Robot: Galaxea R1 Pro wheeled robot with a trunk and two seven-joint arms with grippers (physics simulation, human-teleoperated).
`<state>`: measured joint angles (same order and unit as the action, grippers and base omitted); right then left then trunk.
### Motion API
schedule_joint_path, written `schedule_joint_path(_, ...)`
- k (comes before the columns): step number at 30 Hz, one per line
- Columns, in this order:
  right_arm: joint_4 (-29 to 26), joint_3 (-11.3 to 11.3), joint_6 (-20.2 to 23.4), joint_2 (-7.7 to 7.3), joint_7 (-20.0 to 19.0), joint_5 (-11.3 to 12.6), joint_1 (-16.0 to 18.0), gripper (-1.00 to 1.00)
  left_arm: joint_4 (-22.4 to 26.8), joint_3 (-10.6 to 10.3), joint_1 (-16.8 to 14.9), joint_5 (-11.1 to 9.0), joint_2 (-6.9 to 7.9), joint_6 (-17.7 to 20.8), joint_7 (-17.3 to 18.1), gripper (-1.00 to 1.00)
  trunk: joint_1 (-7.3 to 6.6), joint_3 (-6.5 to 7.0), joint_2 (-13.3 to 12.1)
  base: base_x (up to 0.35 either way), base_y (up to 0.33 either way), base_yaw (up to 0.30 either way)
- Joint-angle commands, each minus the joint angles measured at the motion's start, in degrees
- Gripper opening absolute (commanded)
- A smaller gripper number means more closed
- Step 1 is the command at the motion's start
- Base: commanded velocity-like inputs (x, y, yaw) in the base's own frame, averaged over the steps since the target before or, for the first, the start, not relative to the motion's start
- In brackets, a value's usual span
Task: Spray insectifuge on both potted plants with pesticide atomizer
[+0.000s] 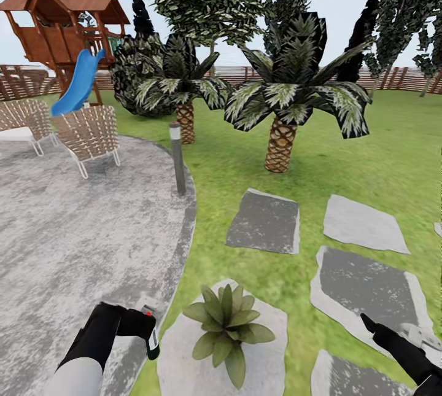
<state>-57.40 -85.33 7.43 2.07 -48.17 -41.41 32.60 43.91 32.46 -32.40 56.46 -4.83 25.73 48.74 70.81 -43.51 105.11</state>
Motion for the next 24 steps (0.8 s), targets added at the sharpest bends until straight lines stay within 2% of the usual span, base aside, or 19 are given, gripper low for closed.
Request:
schedule_joint_path(1,-0.1,-0.2,0.3,-0.03,-0.3,-0.2,0.1,1.00,0.1,0.3,-0.1,0.2,-0.09,0.4,0.4,-1.00,0.00,-0.06,0.0,0.013,-0.313,0.000)
schedule_joint_path(6,-0.1,-0.2,0.3,-0.13,-0.1,-0.2,0.1,1.00,0.1,0.3,-0.1,0.3,-0.09,0.4,0.4,-1.00,0.00,-0.06,0.0,0.004,-0.275,0.000)
schedule_joint_path(11,0.3,-0.3,-1.7,-0.24,0.0,-0.3,0.1,1.00,0.3,0.4,-0.1,0.4,0.23,0.3,0.3,-1.00,0.00,-0.06,0.0,0.000,-0.060,0.000)
schedule_joint_path(13,0.5,0.4,-3.3,-0.23,-0.1,-2.0,0.1,1.00,0.3,0.3,-0.1,0.5,1.48,0.1,0.3,-1.00,0.00,-0.06,0.0,0.000,-0.007,0.000)
schedule_joint_path(15,0.5,3.1,-3.7,-0.23,-0.2,-5.0,0.1,1.00,0.4,0.3,-0.1,0.5,2.17,0.0,0.3,-1.00,0.00,-0.06,0.0,0.000,-0.003,0.000)
schedule_joint_path(16,0.5,5.6,-3.7,-0.26,-0.2,-6.5,0.1,1.00,0.8,0.3,-0.1,0.5,2.37,-0.1,0.4,-1.00,0.00,-0.06,0.0,0.000,-0.001,0.000)
schedule_joint_path(17,0.4,10.6,-3.5,-0.32,-0.3,-7.9,0.1,1.00,2.1,0.2,-0.1,0.5,2.50,-0.6,0.4,-1.00,0.00,-0.06,0.0,0.000,0.000,0.000)
schedule_joint_path(19,0.4,19.2,-3.3,-0.37,-0.4,-8.8,0.2,1.00,4.6,-0.5,-0.1,0.5,2.56,-2.2,0.5,-1.00,0.00,-0.06,0.0,0.000,0.000,0.000)
schedule_joint_path(20,0.4,26.1,-2.5,-0.40,-0.4,-9.1,0.2,1.00,5.9,-1.6,-0.1,0.5,2.55,-4.0,0.5,-1.00,0.00,-0.06,0.0,0.000,0.000,0.000)
schedule_joint_path(23,0.4,38.6,1.9,-0.47,-0.5,-9.3,0.3,1.00,6.9,-6.1,-0.2,0.5,2.55,-6.5,0.7,-1.00,0.00,-0.06,0.0,0.000,0.000,0.000)
schedule_joint_path(24,0.4,43.8,4.8,-0.44,-0.5,-9.3,0.3,1.00,7.1,-9.3,-0.2,0.5,2.55,-7.0,0.7,-1.00,0.00,-0.06,0.0,0.000,0.000,0.000)
